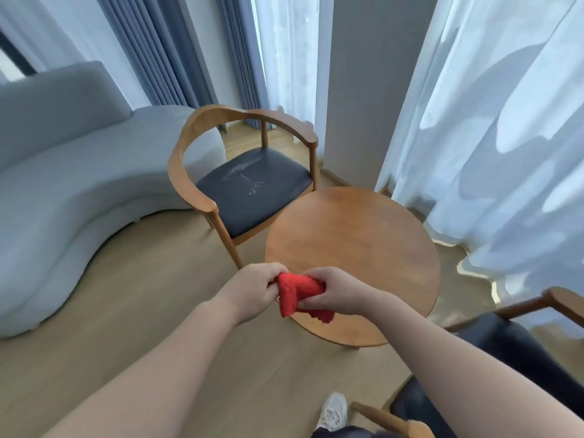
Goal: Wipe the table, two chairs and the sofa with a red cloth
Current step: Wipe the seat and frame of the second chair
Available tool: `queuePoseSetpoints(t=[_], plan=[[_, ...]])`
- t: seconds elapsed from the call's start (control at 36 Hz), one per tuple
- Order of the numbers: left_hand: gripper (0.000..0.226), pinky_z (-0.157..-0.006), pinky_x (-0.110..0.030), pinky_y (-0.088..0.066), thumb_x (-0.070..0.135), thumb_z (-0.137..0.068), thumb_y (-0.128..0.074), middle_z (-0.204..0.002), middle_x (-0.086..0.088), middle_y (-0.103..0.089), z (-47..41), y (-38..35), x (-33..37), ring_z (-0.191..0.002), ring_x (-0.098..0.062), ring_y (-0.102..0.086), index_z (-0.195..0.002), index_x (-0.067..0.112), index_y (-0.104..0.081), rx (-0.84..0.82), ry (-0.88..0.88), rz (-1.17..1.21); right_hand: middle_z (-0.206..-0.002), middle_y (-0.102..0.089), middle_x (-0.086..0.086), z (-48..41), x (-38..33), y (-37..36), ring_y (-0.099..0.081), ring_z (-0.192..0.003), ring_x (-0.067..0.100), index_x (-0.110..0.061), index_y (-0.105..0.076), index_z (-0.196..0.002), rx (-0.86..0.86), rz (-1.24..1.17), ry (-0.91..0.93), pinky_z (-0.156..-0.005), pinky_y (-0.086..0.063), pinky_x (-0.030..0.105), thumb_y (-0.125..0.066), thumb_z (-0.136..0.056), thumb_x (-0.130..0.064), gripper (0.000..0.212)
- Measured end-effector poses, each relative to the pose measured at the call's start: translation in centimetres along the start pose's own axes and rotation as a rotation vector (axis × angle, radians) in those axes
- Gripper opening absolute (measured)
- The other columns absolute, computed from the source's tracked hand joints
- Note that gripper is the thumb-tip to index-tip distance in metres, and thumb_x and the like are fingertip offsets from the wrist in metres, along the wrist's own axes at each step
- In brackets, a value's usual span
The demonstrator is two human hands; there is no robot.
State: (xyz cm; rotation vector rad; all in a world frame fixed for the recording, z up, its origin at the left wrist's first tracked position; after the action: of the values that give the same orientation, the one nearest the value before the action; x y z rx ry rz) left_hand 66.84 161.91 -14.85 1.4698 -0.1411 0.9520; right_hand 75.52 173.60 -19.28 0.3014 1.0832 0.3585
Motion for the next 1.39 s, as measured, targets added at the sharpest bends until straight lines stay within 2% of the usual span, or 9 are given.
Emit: queuePoseSetpoints(t=[0.25, 0.47, 0.56, 0.69, 0.83, 1.0, 1.19, 1.31, 1.39], plan=[[0.014, -0.077, -0.025, -0.049, 0.017, -0.093, -0.054, -0.088, 0.011, -0.064, -2.1, 5.1, -6.0, -0.083, -0.006, -0.058, -0.096, 0.027, -0.062, 0.026, 0.034, 0.052, -0.101, -0.066, -0.002, -7.8, -4.4, 0.2, -0.065, -0.093, 0.017, -0.027, -0.062, -0.109, -0.085, 0.074, 0.010, -0.084, -0.058, 0.039, -0.075, -0.080, -0.038, 0.033], [0.017, -0.074, -0.024, -0.046, 0.009, -0.091, -0.053, -0.085, 0.007, -0.065, -6.7, 11.0, -15.2, -0.079, -0.011, -0.058, -0.097, 0.020, -0.065, -0.009, 0.019, 0.084, -0.090, -0.067, -0.005, -17.6, -9.1, 0.3, -0.067, -0.085, 0.016, -0.032, -0.062, -0.092, -0.055, 0.079, -0.018, -0.075, -0.058, 0.033, -0.076, -0.080, -0.030, 0.019], [0.018, -0.070, -0.017, -0.043, 0.005, -0.090, -0.052, -0.083, 0.006, -0.064, -9.2, 14.0, -18.9, -0.078, -0.010, -0.055, -0.096, 0.015, -0.065, -0.023, -0.011, 0.082, -0.084, -0.065, -0.008, -22.3, -11.0, 0.4, -0.065, -0.076, 0.010, -0.033, -0.061, -0.087, 0.016, 0.077, -0.038, -0.064, -0.054, 0.024, -0.078, -0.078, -0.028, 0.020], [0.020, -0.068, -0.014, -0.038, 0.003, -0.089, -0.050, -0.081, 0.008, -0.062, -12.5, 18.7, -24.9, -0.075, -0.008, -0.052, -0.093, 0.016, -0.064, -0.095, -0.055, 0.044, -0.093, -0.068, -0.005, -29.6, -14.2, -0.2, -0.065, -0.082, 0.009, -0.028, -0.065, -0.098, 0.062, 0.079, -0.049, -0.073, -0.058, 0.028, -0.078, -0.074, -0.032, 0.027], [0.024, -0.074, -0.018, -0.043, 0.001, -0.088, -0.049, -0.086, 0.006, -0.065, -16.7, 21.8, -28.2, -0.080, -0.009, -0.055, -0.097, 0.017, -0.065, -0.140, -0.101, 0.048, -0.096, -0.065, -0.013, -34.2, -16.3, 0.6, -0.062, -0.088, 0.005, -0.034, -0.063, -0.107, 0.094, 0.030, -0.059, -0.078, -0.054, 0.025, -0.073, -0.080, -0.045, 0.031], [0.021, -0.071, -0.022, -0.045, 0.003, -0.088, -0.049, -0.082, 0.005, -0.064, -21.7, 22.8, -30.4, -0.078, -0.011, -0.055, -0.093, 0.017, -0.064, -0.170, -0.121, 0.120, -0.095, -0.067, -0.011, -39.5, -15.3, 3.6, -0.063, -0.086, 0.005, -0.030, -0.065, -0.107, 0.113, 0.064, -0.113, -0.075, -0.053, 0.023, -0.070, -0.084, -0.037, 0.024], [0.021, -0.080, -0.026, -0.046, 0.010, -0.092, -0.051, -0.097, 0.006, -0.064, -28.1, 23.6, -36.8, -0.086, -0.008, -0.056, -0.106, 0.019, -0.063, -0.117, 0.007, 0.070, -0.092, -0.066, -0.011, -49.1, -13.0, 6.7, -0.061, -0.085, 0.009, -0.031, -0.066, -0.100, 0.014, 0.155, -0.102, -0.078, -0.053, 0.032, -0.068, -0.082, -0.039, 0.020], [0.027, -0.084, -0.022, -0.042, 0.015, -0.096, -0.049, -0.119, 0.006, -0.060, -31.7, 25.3, -42.8, -0.104, -0.011, -0.056, -0.120, 0.018, -0.060, 0.083, 0.237, -0.010, -0.086, -0.065, -0.011, -55.6, -11.2, 8.3, -0.060, -0.082, 0.010, -0.034, -0.063, -0.093, -0.051, 0.216, -0.099, -0.076, -0.051, 0.032, -0.067, -0.082, -0.041, 0.014], [0.030, -0.090, -0.026, -0.042, 0.018, -0.097, -0.045, -0.129, 0.006, -0.055, -33.5, 26.2, -47.4, -0.118, -0.012, -0.050, -0.126, 0.019, -0.056, 0.201, 0.433, -0.079, -0.078, -0.066, -0.008, -60.1, -9.7, 9.3, -0.063, -0.072, 0.011, -0.032, -0.063, -0.093, -0.071, 0.248, -0.120, -0.069, -0.053, 0.029, -0.066, -0.083, -0.039, 0.012]])
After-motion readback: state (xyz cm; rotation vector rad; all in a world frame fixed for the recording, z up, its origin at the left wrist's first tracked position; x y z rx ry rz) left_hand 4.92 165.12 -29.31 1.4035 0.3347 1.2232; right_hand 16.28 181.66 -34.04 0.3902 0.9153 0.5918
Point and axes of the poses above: each hand's wrist, its own z-axis away from the middle knuckle, its own y-axis out of the back of the hand, x = y × z, the point moved 7 cm from there along -z, towards the middle knuckle
